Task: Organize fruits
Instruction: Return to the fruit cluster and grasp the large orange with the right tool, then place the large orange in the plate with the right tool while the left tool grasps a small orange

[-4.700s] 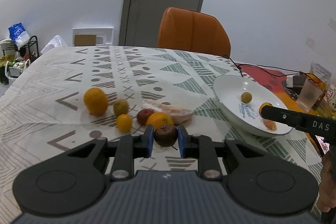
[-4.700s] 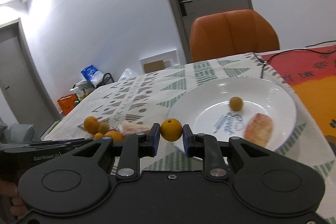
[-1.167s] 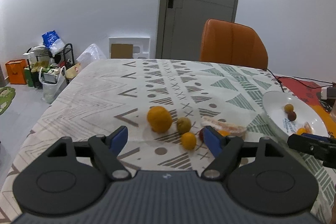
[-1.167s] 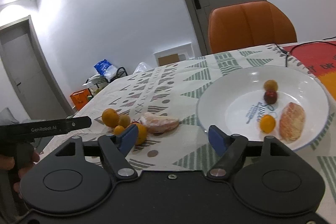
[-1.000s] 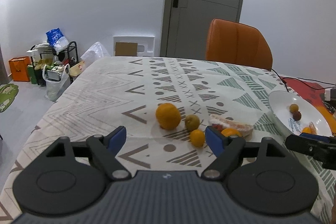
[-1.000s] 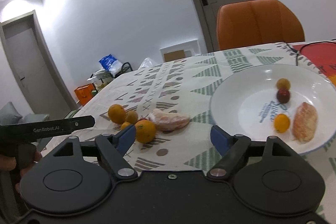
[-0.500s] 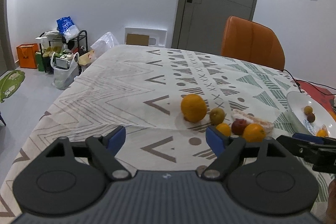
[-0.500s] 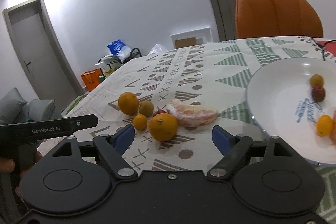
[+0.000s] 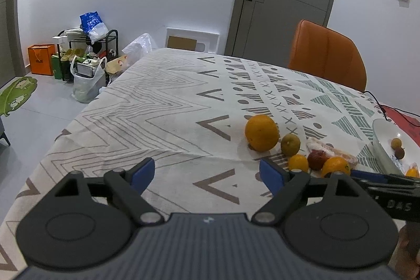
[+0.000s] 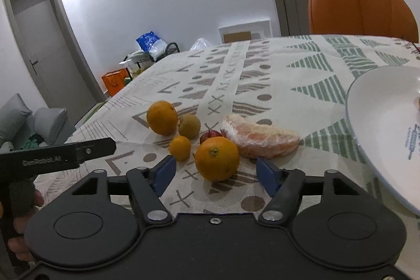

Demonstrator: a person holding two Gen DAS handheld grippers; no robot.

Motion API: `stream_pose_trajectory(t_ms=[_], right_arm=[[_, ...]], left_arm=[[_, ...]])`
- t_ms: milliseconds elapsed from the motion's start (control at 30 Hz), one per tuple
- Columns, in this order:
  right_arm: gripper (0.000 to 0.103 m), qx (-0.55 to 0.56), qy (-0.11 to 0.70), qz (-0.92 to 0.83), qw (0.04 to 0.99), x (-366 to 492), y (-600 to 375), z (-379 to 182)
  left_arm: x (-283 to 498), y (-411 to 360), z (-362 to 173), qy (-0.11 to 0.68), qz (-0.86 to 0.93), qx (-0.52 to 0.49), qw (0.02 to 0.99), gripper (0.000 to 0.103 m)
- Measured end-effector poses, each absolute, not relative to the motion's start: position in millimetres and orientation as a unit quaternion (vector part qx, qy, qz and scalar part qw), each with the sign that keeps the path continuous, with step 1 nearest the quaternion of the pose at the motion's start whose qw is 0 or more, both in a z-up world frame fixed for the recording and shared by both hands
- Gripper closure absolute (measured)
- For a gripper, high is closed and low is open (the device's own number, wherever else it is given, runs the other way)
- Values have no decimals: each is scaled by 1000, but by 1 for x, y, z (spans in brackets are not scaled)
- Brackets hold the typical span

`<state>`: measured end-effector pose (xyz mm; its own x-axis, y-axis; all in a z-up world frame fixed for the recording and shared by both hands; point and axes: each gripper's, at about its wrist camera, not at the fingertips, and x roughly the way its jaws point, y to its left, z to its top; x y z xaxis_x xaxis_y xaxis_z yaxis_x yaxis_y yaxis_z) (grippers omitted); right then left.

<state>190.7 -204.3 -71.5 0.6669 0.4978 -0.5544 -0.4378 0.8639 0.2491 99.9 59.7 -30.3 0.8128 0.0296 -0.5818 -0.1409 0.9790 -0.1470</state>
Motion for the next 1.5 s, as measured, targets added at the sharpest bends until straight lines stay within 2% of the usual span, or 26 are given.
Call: stream_pose_trajectory(t_ms=[33,67,100,667,867,1067,1167,1200,1267,1300,1500], right_arm=[[43,46,313,253,914,191,-204,-72],[59,44,311,251,916,191,-204,-73],[68,46,313,252,915,192,-204,-73],[68,77,295,231,924,174,-251,-58],[68,83,284,216,931,167,-267,-52],[68,86,271,192,939,159,-283,-46],[68,92,264,183,943,154,-291,-43],[68,94,262,181,943,153,-294,-42],[68,96,259,176,945,151,-299,-41],[68,97,258,174,946,150,-302,-40],[68,102,250,161,949,148,-318,-38]], left_arm=[[100,59,-30,303,44,-91,948,17],[101,58,-30,302,43,-90,948,17],[101,56,-30,302,41,-89,948,17],[110,15,-26,288,0,-60,956,17],[116,-1,-29,289,-20,-53,956,21],[125,-17,-35,296,-47,-44,953,35],[132,-24,-43,311,-52,-33,948,52],[134,-26,-47,320,-52,-31,945,64],[134,-28,-50,316,-44,-29,947,80],[134,-28,-50,321,-46,-33,945,84],[130,-32,-40,309,-51,-45,949,84]])
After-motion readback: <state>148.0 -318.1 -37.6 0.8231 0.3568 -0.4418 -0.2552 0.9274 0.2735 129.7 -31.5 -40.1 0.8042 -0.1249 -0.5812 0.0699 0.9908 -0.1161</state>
